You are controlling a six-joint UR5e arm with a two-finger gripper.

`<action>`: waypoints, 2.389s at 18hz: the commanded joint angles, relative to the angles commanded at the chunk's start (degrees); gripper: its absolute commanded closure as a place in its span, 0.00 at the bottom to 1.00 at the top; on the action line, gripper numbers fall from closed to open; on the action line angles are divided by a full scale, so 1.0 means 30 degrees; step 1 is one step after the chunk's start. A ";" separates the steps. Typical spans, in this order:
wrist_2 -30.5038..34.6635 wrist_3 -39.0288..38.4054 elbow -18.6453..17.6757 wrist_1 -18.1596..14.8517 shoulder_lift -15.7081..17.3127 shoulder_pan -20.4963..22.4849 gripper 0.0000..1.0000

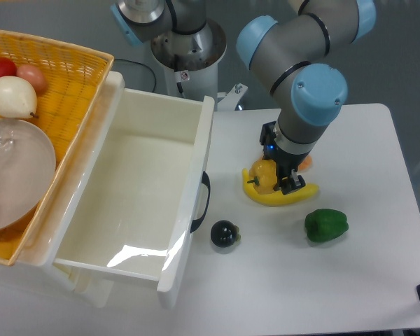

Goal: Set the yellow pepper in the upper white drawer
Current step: 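Lower the gripper onto the yellow pepper and close it, then lift the yellow pepper and carry it over the open white drawer, then lower the pepper into the drawer and open the gripper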

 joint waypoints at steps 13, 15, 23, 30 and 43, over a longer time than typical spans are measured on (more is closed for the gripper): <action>-0.4368 -0.4218 -0.0028 -0.1522 0.2342 0.1522 1.00; -0.5385 -0.5038 -0.0028 -0.1990 0.2724 0.2136 1.00; -0.9581 -1.0663 -0.0144 -0.2227 0.3895 0.2432 1.00; -1.0257 -1.5146 -0.0524 -0.2081 0.4424 0.0765 0.96; -1.0110 -1.5853 -0.1375 -0.2022 0.4483 -0.1142 0.92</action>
